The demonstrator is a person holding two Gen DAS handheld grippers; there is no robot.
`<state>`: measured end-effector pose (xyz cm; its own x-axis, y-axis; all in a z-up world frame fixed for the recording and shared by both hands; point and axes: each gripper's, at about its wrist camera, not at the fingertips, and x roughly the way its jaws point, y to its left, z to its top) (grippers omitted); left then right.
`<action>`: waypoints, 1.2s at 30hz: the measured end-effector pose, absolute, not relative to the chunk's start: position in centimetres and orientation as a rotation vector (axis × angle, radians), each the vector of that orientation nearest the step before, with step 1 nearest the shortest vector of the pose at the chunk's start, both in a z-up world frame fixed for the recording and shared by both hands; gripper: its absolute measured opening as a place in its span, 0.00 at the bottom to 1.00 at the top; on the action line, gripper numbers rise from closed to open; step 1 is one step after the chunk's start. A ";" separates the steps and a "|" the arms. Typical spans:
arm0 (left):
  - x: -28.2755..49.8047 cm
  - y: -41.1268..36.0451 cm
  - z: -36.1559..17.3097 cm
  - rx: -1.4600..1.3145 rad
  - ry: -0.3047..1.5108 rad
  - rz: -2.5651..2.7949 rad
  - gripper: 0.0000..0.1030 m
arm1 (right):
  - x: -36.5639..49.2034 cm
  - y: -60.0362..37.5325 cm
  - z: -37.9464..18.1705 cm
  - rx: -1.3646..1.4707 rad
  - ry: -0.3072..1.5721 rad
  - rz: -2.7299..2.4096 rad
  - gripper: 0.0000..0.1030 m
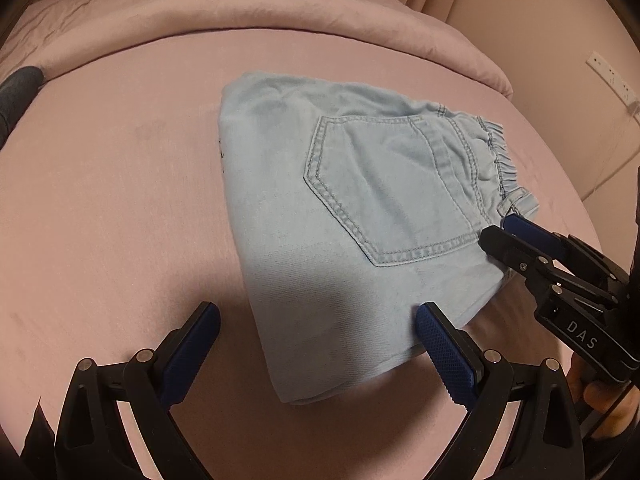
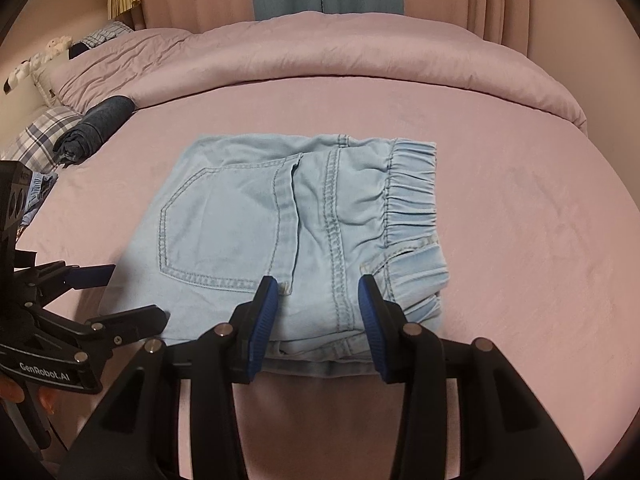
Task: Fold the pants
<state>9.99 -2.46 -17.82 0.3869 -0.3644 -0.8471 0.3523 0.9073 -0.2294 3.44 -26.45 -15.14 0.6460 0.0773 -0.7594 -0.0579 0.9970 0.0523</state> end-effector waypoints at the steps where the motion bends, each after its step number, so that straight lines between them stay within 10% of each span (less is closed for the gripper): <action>1: 10.0 -2.4 -17.9 -0.014 1.085 -0.456 0.96 | 3.4 -26.4 -15.2 0.026 0.865 0.077 0.40; 27: 10.0 -3.1 -17.5 -0.006 1.112 -0.416 0.96 | 3.3 -27.8 -16.1 0.176 0.859 0.136 0.40; 36: 8.4 -0.6 -14.2 -0.113 1.034 -0.454 0.96 | 0.2 -29.9 -13.3 0.320 0.796 0.134 0.56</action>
